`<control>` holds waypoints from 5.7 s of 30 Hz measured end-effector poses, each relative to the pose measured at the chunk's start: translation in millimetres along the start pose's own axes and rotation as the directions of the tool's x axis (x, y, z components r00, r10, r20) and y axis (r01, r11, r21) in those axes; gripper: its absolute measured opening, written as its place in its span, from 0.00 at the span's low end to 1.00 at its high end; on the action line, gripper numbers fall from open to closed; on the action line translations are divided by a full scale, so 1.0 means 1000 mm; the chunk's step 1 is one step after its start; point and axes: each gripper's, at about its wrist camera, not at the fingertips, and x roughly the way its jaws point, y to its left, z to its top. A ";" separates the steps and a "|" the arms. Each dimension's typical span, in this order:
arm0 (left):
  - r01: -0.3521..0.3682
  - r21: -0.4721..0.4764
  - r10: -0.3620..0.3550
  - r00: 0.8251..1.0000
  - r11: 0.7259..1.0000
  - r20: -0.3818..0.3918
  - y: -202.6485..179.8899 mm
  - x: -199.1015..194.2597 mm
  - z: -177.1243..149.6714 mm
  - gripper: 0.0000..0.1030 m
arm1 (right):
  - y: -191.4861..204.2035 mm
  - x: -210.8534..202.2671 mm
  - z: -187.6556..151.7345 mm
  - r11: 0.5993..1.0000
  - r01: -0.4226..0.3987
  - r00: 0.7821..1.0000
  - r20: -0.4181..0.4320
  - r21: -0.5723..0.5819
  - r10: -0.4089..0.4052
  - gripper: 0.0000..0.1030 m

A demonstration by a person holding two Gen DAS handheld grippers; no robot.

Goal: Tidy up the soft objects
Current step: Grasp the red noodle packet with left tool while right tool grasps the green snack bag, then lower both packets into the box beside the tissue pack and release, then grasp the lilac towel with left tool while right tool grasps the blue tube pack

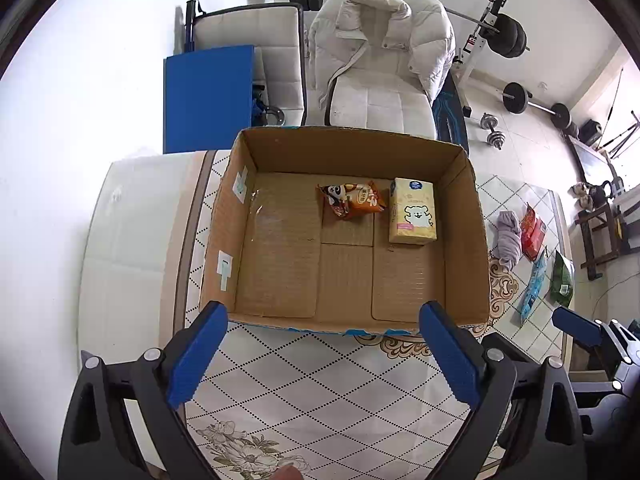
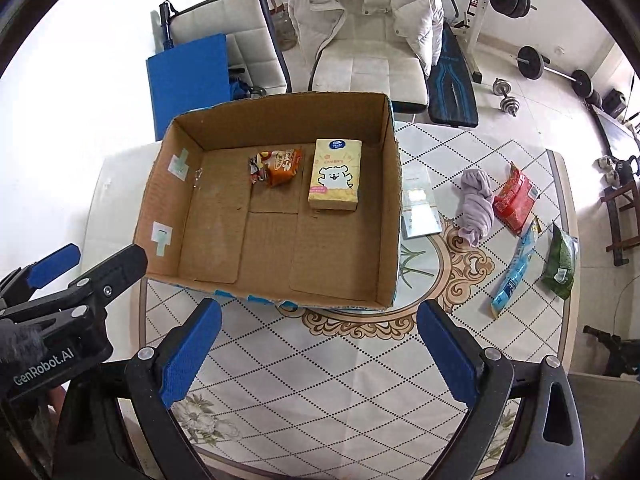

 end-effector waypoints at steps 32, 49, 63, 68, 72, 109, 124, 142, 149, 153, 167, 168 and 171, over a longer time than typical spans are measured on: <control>0.074 0.510 0.126 0.930 0.857 -0.346 -0.426 0.252 0.071 0.95 | -0.448 0.151 0.021 0.853 0.116 0.949 -0.309 0.509 0.055 0.77; 0.119 0.539 0.125 0.910 0.834 -0.395 -0.455 0.279 0.048 0.47 | -0.442 0.168 0.008 0.862 0.131 0.948 -0.316 0.490 0.036 0.34; 0.208 0.305 -0.123 0.954 0.930 -0.274 -0.365 0.150 0.057 0.44 | -0.391 0.079 -0.007 0.888 -0.015 0.985 -0.146 0.459 0.092 0.28; 0.249 0.197 -0.220 0.962 0.948 -0.160 -0.284 0.084 0.064 0.44 | -0.317 0.035 0.001 0.929 -0.096 0.987 -0.087 0.357 0.136 0.28; 0.246 0.127 -0.235 0.968 0.961 -0.091 -0.211 0.049 0.069 0.44 | -0.243 0.010 0.022 0.950 -0.157 0.982 -0.061 0.270 0.180 0.28; 0.023 -0.103 -0.060 0.929 0.994 -0.366 0.078 0.222 0.125 0.53 | 0.053 0.203 0.091 0.990 -0.080 0.915 -0.385 0.112 0.118 0.58; 0.026 -0.124 -0.050 0.980 0.992 -0.190 0.081 0.147 0.070 0.96 | 0.036 0.139 0.074 0.998 0.033 0.964 -0.267 0.045 -0.020 0.94; -0.022 -0.073 0.022 1.000 0.997 -0.005 0.044 0.027 -0.012 0.96 | 0.021 0.034 0.014 0.999 0.041 0.997 -0.062 -0.033 -0.043 0.94; -0.050 -0.048 0.053 0.996 0.998 0.071 0.024 -0.014 -0.021 0.96 | 0.014 -0.007 -0.003 0.999 0.023 1.000 0.008 -0.049 -0.022 0.94; -0.019 -0.048 0.024 0.996 0.999 0.088 0.010 -0.029 -0.018 0.96 | -0.006 -0.019 -0.004 0.999 -0.041 0.999 0.005 -0.015 0.041 0.94; 0.150 0.250 -0.125 0.986 0.957 -0.111 -0.224 0.055 0.065 0.96 | -0.280 0.042 0.007 0.887 0.057 0.990 -0.138 0.458 0.008 0.94; 0.140 0.272 -0.103 0.984 0.952 -0.147 -0.244 0.076 0.070 0.96 | -0.299 0.058 0.008 0.871 0.057 0.987 -0.159 0.489 0.025 0.94; 0.135 0.323 -0.060 0.971 0.937 -0.231 -0.286 0.128 0.082 0.96 | -0.327 0.099 0.011 0.842 0.063 0.976 -0.209 0.536 0.060 0.94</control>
